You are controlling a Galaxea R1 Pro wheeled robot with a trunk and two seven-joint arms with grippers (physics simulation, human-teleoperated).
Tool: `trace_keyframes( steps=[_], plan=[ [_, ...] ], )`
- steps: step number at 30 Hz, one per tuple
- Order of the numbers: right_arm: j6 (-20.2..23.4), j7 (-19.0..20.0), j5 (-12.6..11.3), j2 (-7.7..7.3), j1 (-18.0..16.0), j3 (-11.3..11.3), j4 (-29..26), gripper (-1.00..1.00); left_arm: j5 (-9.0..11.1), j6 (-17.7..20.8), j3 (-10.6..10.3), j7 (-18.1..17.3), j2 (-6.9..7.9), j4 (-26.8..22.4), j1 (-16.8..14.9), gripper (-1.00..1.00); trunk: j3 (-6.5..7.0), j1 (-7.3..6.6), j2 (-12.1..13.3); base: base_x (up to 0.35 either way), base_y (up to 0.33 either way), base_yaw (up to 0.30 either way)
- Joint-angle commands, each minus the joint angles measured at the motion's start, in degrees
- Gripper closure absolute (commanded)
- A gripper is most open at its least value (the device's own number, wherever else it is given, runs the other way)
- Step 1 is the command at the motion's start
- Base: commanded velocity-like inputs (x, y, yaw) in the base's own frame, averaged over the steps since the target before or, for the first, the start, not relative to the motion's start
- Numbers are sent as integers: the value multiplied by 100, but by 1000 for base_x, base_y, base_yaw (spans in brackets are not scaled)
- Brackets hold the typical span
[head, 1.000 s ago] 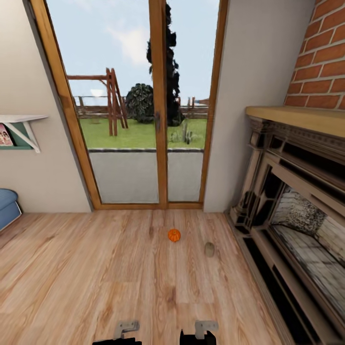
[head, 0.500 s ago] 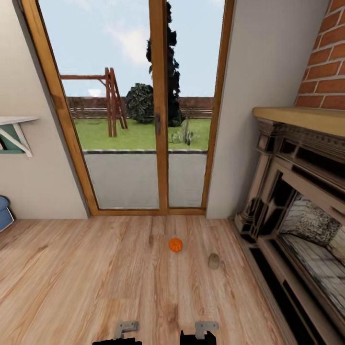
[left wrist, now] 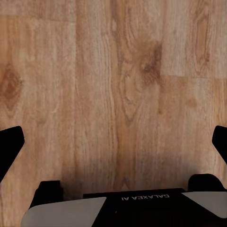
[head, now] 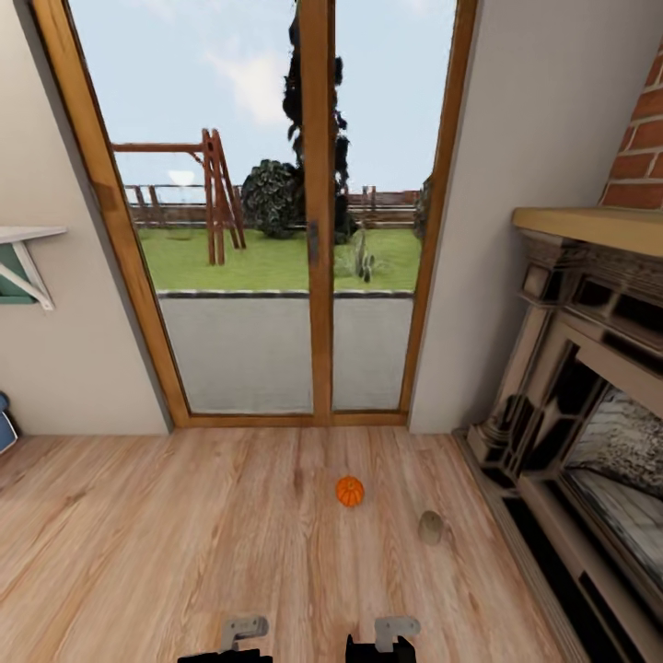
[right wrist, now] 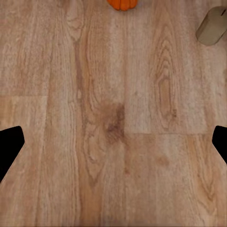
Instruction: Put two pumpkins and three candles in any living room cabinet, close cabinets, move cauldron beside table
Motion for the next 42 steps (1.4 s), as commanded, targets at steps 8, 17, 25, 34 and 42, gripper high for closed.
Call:
trace_keyframes(
  steps=[8, 17, 25, 34, 42],
  plan=[
    [-24, -27, -53, 0, -6, 50, -3, -100, 60, 34, -46, -12, 1, -10, -1, -100, -6, 4, -3, 322, 181, 0],
    [-24, -28, -53, 0, -6, 50, -3, -100, 60, 36, -44, -12, 1, -10, -1, -100, -6, 4, -3, 322, 180, 0],
    [-19, -22, -53, 2, -6, 50, -3, -100, 60, 35, -47, -19, 1, -10, -1, -100, -6, 4, -3, 319, 137, 0],
    [-17, -23, -53, 1, -6, 50, -3, -100, 60, 36, -45, -37, 1, -10, -1, -100, -6, 4, -3, 319, 122, 0],
    [-18, -25, -53, 0, -6, 50, -3, -100, 60, 37, -46, -30, 1, -10, -1, -100, -6, 4, -3, 306, 104, 0]
  ],
)
